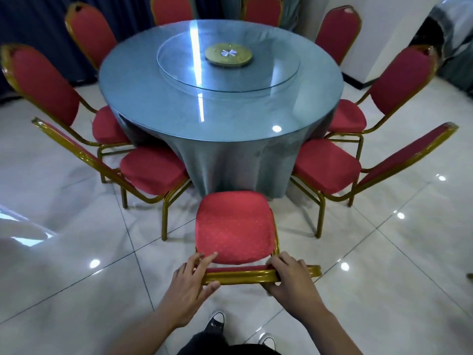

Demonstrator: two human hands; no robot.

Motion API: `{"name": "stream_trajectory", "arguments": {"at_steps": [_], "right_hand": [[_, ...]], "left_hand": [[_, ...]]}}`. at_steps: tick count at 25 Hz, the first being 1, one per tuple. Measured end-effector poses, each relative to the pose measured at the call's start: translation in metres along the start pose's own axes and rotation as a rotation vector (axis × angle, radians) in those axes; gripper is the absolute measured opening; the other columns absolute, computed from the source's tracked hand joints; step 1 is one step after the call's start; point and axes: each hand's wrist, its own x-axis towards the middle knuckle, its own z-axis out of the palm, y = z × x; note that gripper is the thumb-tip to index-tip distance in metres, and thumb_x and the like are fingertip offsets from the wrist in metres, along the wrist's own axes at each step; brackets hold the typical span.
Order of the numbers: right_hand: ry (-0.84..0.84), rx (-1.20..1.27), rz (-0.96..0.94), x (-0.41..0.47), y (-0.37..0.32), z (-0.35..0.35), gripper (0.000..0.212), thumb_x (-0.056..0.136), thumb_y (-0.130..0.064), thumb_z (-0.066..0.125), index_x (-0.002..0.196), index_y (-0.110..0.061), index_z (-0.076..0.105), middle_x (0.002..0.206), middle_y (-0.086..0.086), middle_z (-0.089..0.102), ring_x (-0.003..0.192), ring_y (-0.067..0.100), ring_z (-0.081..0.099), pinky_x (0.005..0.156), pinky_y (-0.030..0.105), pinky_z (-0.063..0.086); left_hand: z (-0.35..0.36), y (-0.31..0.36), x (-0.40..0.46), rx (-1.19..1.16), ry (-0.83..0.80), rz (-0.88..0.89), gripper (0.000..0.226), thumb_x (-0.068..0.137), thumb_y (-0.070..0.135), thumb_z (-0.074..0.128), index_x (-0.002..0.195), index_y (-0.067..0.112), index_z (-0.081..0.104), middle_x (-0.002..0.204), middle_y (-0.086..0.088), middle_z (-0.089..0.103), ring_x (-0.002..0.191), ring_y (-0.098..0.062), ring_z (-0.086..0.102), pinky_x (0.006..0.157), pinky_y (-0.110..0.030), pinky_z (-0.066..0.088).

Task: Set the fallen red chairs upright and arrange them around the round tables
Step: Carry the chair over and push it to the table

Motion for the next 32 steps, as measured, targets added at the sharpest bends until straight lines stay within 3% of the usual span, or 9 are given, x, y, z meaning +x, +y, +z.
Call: {"name": "stream_trajectory", "arguments": {"at_steps": [4, 7, 9, 12, 16, 19, 23, 27, 32], "right_hand": [[-0.072, 0.112, 0.014, -0.010, 0.027, -0.014, 0.054, 0.081, -0.090, 0.033, 0.111, -0.049, 0.053, 0.106, -0.029, 0.045, 0.098, 0.002, 0.046, 0.087, 0.024, 0.042], [0.030, 0.112, 0.065, -0.018, 0.041, -0.007, 0.072, 0.089, -0.082, 0.000, 0.120, -0.047, 0.054, 0.114, -0.025, 0.048, 0.111, 0.006, 0.046, 0.103, 0.031, 0.036], [0.089, 0.059, 0.083, -0.016, 0.045, 0.000, 0.075, 0.093, -0.072, -0.009, 0.134, -0.044, 0.048, 0.129, -0.017, 0.048, 0.125, 0.010, 0.041, 0.116, 0.038, 0.024], [0.142, 0.044, 0.100, -0.001, 0.060, -0.002, 0.070, 0.098, -0.065, -0.005, 0.148, -0.042, 0.038, 0.148, -0.010, 0.041, 0.140, 0.014, 0.035, 0.122, 0.048, 0.012], [0.208, 0.074, 0.225, 0.038, 0.085, -0.020, 0.070, 0.095, -0.068, -0.002, 0.151, -0.041, 0.030, 0.154, -0.001, 0.033, 0.145, 0.022, 0.029, 0.123, 0.053, 0.008], [0.244, 0.122, 0.344, 0.077, 0.093, -0.032, 0.070, 0.093, -0.069, 0.006, 0.151, -0.037, 0.032, 0.156, 0.006, 0.033, 0.146, 0.029, 0.029, 0.121, 0.056, 0.011], [0.229, 0.131, 0.321, 0.135, 0.108, -0.053, 0.075, 0.090, -0.072, 0.003, 0.149, -0.036, 0.035, 0.151, 0.006, 0.037, 0.141, 0.029, 0.031, 0.120, 0.055, 0.018], [0.185, 0.136, 0.330, 0.195, 0.118, -0.071, 0.084, 0.086, -0.078, -0.004, 0.151, -0.037, 0.031, 0.154, 0.006, 0.036, 0.146, 0.029, 0.026, 0.121, 0.056, 0.015], [0.177, 0.209, 0.311, 0.264, 0.124, -0.085, 0.078, 0.089, -0.078, 0.000, 0.152, -0.042, 0.028, 0.158, 0.003, 0.033, 0.149, 0.024, 0.021, 0.120, 0.059, 0.011]], "left_hand": [[0.010, 0.025, -0.004, 0.032, 0.091, -0.057, 0.064, 0.093, 0.077, 0.009, 0.148, 0.048, 0.023, 0.143, 0.017, 0.032, 0.128, -0.010, 0.039, 0.113, -0.036, 0.028], [0.027, 0.058, -0.002, 0.023, 0.246, -0.157, 0.050, 0.096, 0.064, 0.012, 0.124, 0.041, 0.047, 0.121, 0.016, 0.046, 0.113, -0.015, 0.046, 0.110, -0.045, 0.031], [0.034, 0.075, 0.004, 0.030, 0.303, -0.219, 0.054, 0.095, 0.058, 0.011, 0.126, 0.037, 0.050, 0.126, 0.012, 0.048, 0.122, -0.018, 0.045, 0.117, -0.050, 0.022], [0.033, 0.088, 0.018, 0.077, 0.309, -0.212, 0.059, 0.096, 0.054, 0.009, 0.143, 0.035, 0.039, 0.142, 0.004, 0.043, 0.135, -0.021, 0.041, 0.117, -0.057, 0.021], [0.025, 0.106, 0.065, -0.002, 0.203, -0.254, 0.076, 0.086, 0.069, -0.006, 0.154, 0.043, 0.017, 0.154, 0.009, 0.024, 0.143, -0.015, 0.022, 0.121, -0.053, 0.010], [0.016, 0.108, 0.111, -0.005, 0.198, -0.241, 0.077, 0.086, 0.072, -0.004, 0.152, 0.043, 0.022, 0.157, 0.010, 0.024, 0.143, -0.019, 0.023, 0.118, -0.056, 0.015], [-0.003, 0.100, 0.173, -0.080, 0.244, -0.237, 0.069, 0.090, 0.076, 0.005, 0.148, 0.047, 0.029, 0.152, 0.012, 0.034, 0.139, -0.021, 0.031, 0.116, -0.058, 0.019], [-0.025, 0.090, 0.231, -0.084, 0.255, -0.219, 0.070, 0.090, 0.079, 0.002, 0.145, 0.047, 0.032, 0.151, 0.012, 0.036, 0.138, -0.022, 0.034, 0.115, -0.058, 0.022], [-0.056, 0.073, 0.297, -0.087, 0.241, -0.206, 0.070, 0.090, 0.078, 0.005, 0.145, 0.045, 0.032, 0.152, 0.009, 0.034, 0.143, -0.025, 0.029, 0.120, -0.062, 0.007]]}}
